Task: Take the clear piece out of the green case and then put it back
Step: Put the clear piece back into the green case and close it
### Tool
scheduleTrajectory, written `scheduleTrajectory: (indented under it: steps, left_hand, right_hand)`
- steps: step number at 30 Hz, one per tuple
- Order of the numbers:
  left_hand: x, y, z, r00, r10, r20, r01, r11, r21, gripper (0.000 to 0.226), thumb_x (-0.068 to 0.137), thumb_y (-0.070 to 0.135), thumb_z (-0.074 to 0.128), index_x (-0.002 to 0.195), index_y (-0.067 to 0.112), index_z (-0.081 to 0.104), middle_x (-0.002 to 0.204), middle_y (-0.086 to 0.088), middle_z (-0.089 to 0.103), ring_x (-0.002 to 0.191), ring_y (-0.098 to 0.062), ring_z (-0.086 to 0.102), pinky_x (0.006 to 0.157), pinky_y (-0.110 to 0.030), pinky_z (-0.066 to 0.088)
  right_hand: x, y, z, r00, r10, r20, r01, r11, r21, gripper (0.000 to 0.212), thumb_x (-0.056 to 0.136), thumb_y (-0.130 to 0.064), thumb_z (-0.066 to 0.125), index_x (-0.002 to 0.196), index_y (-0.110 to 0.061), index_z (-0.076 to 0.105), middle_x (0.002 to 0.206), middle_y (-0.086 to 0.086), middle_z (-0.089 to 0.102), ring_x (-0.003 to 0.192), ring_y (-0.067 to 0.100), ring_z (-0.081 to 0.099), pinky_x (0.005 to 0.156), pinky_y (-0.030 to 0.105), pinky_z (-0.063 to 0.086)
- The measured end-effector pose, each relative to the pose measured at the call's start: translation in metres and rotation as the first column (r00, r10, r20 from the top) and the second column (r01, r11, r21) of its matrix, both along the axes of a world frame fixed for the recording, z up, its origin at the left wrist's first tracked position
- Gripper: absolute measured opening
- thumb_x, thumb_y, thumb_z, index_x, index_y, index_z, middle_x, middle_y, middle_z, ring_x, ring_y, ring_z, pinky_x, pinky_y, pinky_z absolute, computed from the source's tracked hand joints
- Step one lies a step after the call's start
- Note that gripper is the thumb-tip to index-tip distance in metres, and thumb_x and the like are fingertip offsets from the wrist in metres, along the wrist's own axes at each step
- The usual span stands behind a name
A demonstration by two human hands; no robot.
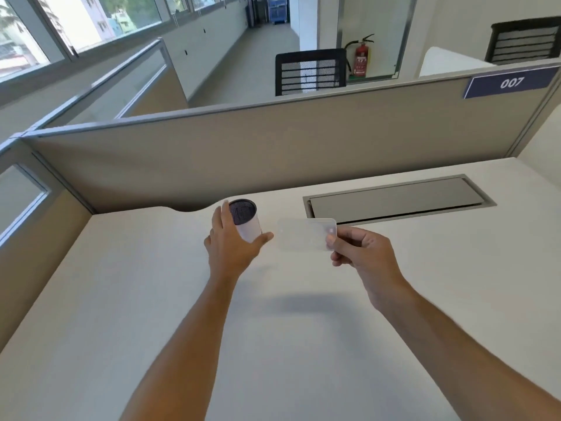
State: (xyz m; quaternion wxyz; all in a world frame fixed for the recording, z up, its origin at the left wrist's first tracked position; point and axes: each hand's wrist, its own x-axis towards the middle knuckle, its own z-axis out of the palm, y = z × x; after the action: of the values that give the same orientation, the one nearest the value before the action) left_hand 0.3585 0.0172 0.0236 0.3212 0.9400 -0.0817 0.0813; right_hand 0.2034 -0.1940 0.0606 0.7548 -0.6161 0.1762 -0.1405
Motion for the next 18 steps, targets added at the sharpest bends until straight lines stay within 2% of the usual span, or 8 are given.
scheduleTrajectory:
  steps: [2, 4, 7, 11, 15, 18]
  left_hand:
    - [-0.037, 0.005, -0.001, 0.988, -0.12, 0.095, 0.122, 0.992, -0.014, 0.117, 0.071, 0.067, 0.075, 0.159, 0.021, 0.014, 0.167, 0.0, 0.02, 0.151, -0.022, 0.028, 0.113, -0.049, 0.031]
    - [-0.083, 0.013, -0.007, 0.951, -0.254, 0.176, 0.245, 0.967, 0.069, 0.114, 0.073, 0.072, 0.069, 0.161, 0.024, 0.012, 0.17, 0.007, 0.011, 0.155, -0.012, 0.016, 0.115, -0.041, 0.026]
    - [-0.152, 0.022, -0.015, 0.91, -0.391, 0.136, 0.379, 0.919, 0.108, 0.111, 0.075, 0.077, 0.065, 0.161, 0.028, 0.014, 0.17, 0.015, 0.006, 0.154, -0.003, 0.009, 0.116, -0.034, 0.019]
    - [-0.232, 0.019, -0.026, 0.873, -0.488, -0.007, 0.487, 0.87, 0.076, 0.103, 0.081, 0.071, 0.064, 0.161, 0.032, 0.013, 0.165, 0.021, 0.017, 0.148, 0.002, 0.023, 0.114, -0.023, 0.022]
    - [-0.294, 0.01, -0.039, 0.878, -0.46, -0.13, 0.462, 0.887, -0.016, 0.081, 0.087, 0.06, 0.064, 0.156, 0.035, 0.03, 0.157, 0.023, 0.035, 0.139, 0.0, 0.039, 0.113, -0.018, 0.034]
    - [-0.326, 0.007, -0.046, 0.864, -0.457, -0.213, 0.459, 0.887, -0.041, 0.072, 0.09, 0.056, 0.064, 0.153, 0.035, 0.037, 0.151, 0.022, 0.042, 0.13, -0.001, 0.049, 0.107, -0.018, 0.045]
  right_hand:
    - [-0.017, -0.004, -0.004, 1.0, 0.0, -0.01, 0.0, 1.0, -0.009, 0.021, 0.085, -0.008, 0.079, 0.105, -0.014, 0.078, 0.072, 0.008, 0.068, 0.056, 0.018, 0.059, 0.06, 0.023, 0.055]
    - [-0.041, -0.008, -0.012, 0.999, 0.011, -0.034, -0.013, 0.999, -0.047, 0.024, 0.084, -0.008, 0.079, 0.105, -0.021, 0.078, 0.071, 0.01, 0.066, 0.055, 0.018, 0.06, 0.06, 0.023, 0.056]
    - [-0.084, -0.009, -0.026, 0.994, 0.025, -0.103, -0.032, 0.998, -0.06, 0.023, 0.085, -0.009, 0.079, 0.102, -0.026, 0.079, 0.071, 0.009, 0.068, 0.056, 0.018, 0.062, 0.06, 0.022, 0.056]
    - [-0.141, -0.001, -0.042, 0.979, 0.049, -0.2, -0.055, 0.998, -0.027, 0.022, 0.086, -0.005, 0.077, 0.102, -0.02, 0.078, 0.07, 0.009, 0.069, 0.056, 0.019, 0.063, 0.059, 0.023, 0.056]
    - [-0.196, 0.004, -0.051, 0.959, 0.061, -0.278, -0.071, 0.997, -0.026, 0.02, 0.086, -0.002, 0.077, 0.101, -0.015, 0.077, 0.067, 0.009, 0.07, 0.055, 0.018, 0.062, 0.056, 0.023, 0.055]
    - [-0.234, 0.006, -0.057, 0.944, 0.055, -0.325, -0.078, 0.995, -0.059, 0.019, 0.087, -0.001, 0.075, 0.099, -0.015, 0.076, 0.064, 0.007, 0.069, 0.054, 0.016, 0.063, 0.054, 0.022, 0.054]
